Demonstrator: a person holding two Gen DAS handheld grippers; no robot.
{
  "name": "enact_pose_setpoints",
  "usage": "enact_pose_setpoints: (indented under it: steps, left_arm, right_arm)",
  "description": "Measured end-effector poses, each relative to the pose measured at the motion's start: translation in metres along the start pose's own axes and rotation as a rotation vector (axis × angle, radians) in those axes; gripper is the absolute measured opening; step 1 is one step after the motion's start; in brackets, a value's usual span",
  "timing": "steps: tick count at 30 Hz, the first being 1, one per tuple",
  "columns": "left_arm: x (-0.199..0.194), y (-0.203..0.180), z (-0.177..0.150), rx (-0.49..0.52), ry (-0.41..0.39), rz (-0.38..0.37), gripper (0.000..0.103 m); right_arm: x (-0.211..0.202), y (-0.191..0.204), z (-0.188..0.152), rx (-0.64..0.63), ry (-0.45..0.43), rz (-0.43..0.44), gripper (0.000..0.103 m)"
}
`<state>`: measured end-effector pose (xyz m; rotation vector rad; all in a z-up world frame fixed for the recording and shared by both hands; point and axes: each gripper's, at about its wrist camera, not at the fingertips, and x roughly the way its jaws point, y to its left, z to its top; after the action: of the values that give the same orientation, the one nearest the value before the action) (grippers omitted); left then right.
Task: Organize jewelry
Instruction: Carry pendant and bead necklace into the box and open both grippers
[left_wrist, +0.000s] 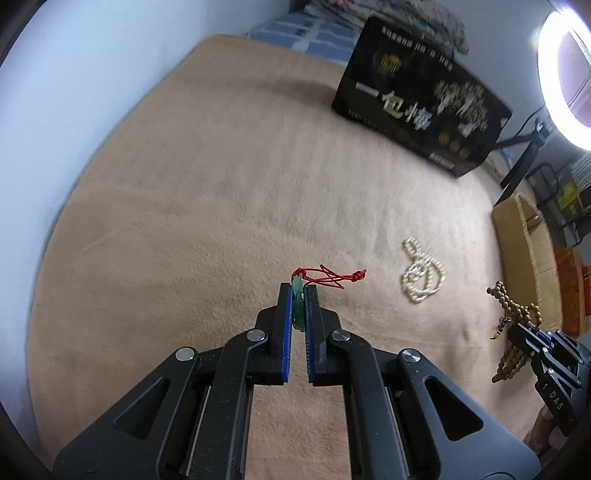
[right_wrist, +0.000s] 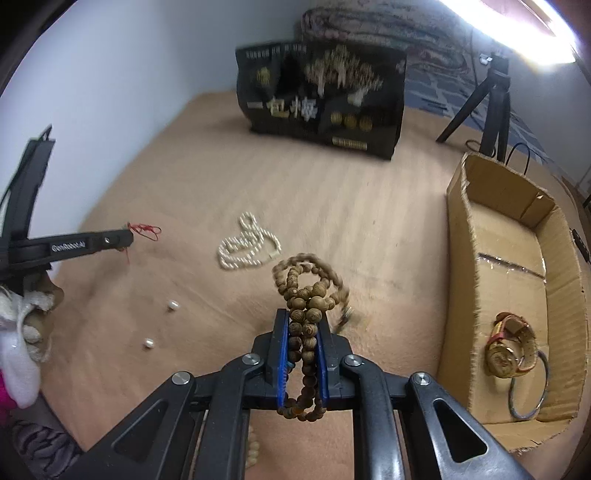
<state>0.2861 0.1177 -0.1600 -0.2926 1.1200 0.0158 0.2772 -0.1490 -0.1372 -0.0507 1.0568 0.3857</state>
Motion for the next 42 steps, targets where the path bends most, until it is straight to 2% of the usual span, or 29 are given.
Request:
enact_pose_setpoints:
  steps: [5,10,17,23,32,42]
  left_arm:
    - [-0.026,-0.011,0.002,-0.009,-0.054,-0.044,0.004]
    - [-0.049,-0.039,0.005,0.008,-0.108,-0.105,0.004]
    - [-0.073,-0.088,0.001,0.054,-0.152,-0.196,0.004]
    - [-0.082,-0.135,-0.011,0.103,-0.154,-0.273,0.004]
    - [-0.076,-0.196,-0.027,0.159,-0.141,-0.342,0.004]
    - [-0.045,-0.255,-0.016,0.192,-0.124,-0.378,0.004]
  right_arm:
    - [-0.032,-0.005,0.003,0.010,-0.077,0.000,0.011]
    - [-0.056,-0.019,0.005,0.022,-0.137,-0.012,0.011]
    - [-0.091,-0.059,0.007,0.074,-0.212,-0.069,0.011]
    - [-0.113,-0.101,0.005,0.131,-0.254,-0.118,0.011]
    - [-0.118,-0.155,0.002,0.214,-0.264,-0.160,0.011]
    - [-0.103,-0.185,-0.002,0.250,-0.223,-0.163,0.011]
